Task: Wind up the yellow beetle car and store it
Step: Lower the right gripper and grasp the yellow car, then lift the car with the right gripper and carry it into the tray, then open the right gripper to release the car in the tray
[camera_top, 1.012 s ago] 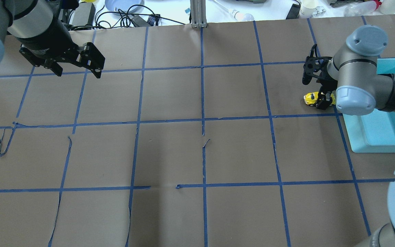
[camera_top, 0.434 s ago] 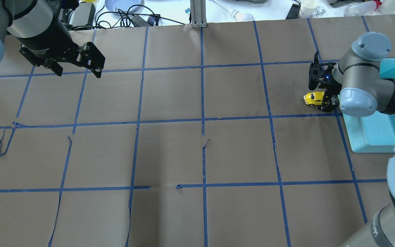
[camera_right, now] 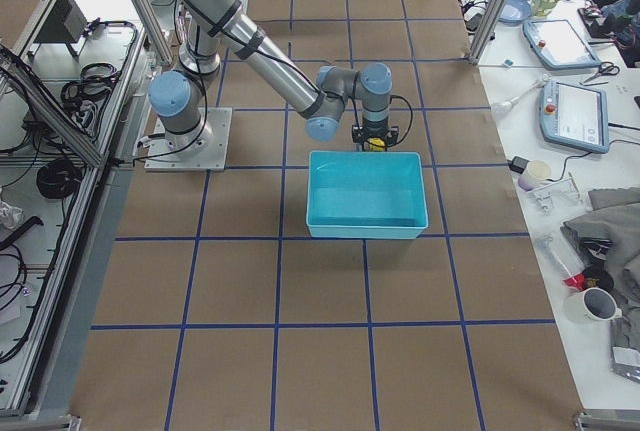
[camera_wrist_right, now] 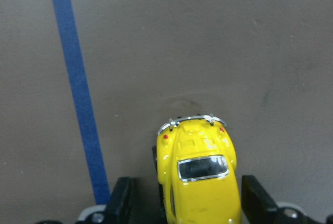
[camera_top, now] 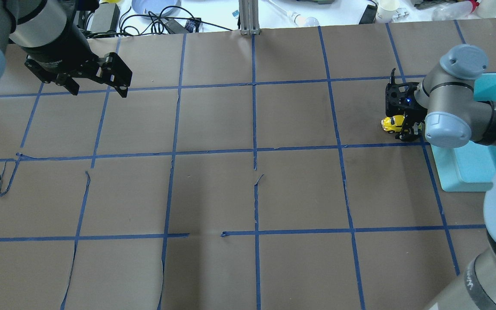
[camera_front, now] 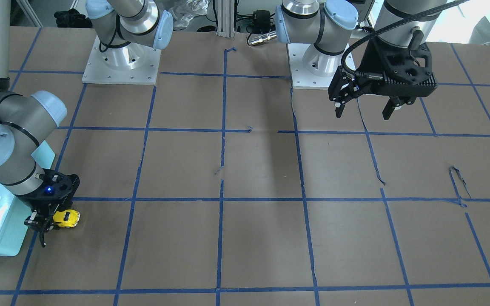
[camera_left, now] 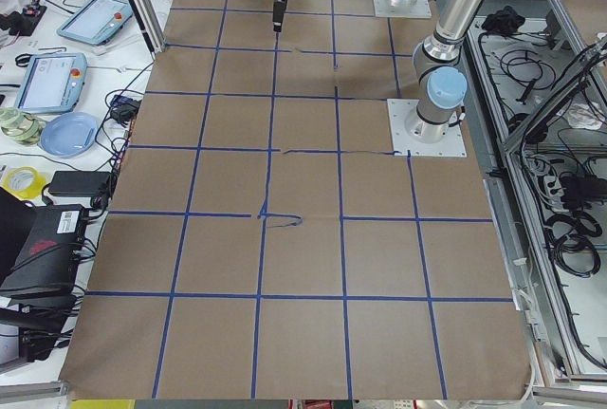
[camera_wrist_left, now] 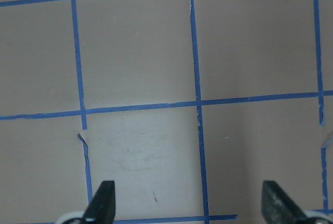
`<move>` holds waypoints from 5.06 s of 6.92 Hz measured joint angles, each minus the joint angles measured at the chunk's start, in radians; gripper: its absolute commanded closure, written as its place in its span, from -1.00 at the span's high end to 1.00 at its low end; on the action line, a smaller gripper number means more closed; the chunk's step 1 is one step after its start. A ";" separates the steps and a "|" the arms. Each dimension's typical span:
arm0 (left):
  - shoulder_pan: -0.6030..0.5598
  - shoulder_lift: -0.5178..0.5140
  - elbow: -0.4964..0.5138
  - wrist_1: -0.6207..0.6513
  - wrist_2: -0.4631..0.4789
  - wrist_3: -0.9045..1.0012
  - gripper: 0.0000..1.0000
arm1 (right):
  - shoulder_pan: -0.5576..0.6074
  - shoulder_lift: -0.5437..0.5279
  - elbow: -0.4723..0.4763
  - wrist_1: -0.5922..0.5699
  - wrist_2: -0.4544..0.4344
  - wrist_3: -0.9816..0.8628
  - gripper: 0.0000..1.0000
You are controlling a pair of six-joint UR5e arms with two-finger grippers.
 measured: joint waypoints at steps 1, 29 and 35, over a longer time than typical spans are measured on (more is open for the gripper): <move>0.000 0.000 0.000 0.000 0.000 0.000 1.00 | 0.000 -0.003 0.000 0.000 0.000 0.000 -0.75; 0.000 -0.006 0.014 0.002 -0.002 0.002 1.00 | -0.344 -0.018 -0.091 0.283 -0.022 -0.429 1.00; 0.000 -0.005 0.014 0.002 -0.002 0.003 1.00 | -0.259 -0.242 -0.163 0.477 -0.098 -0.155 1.00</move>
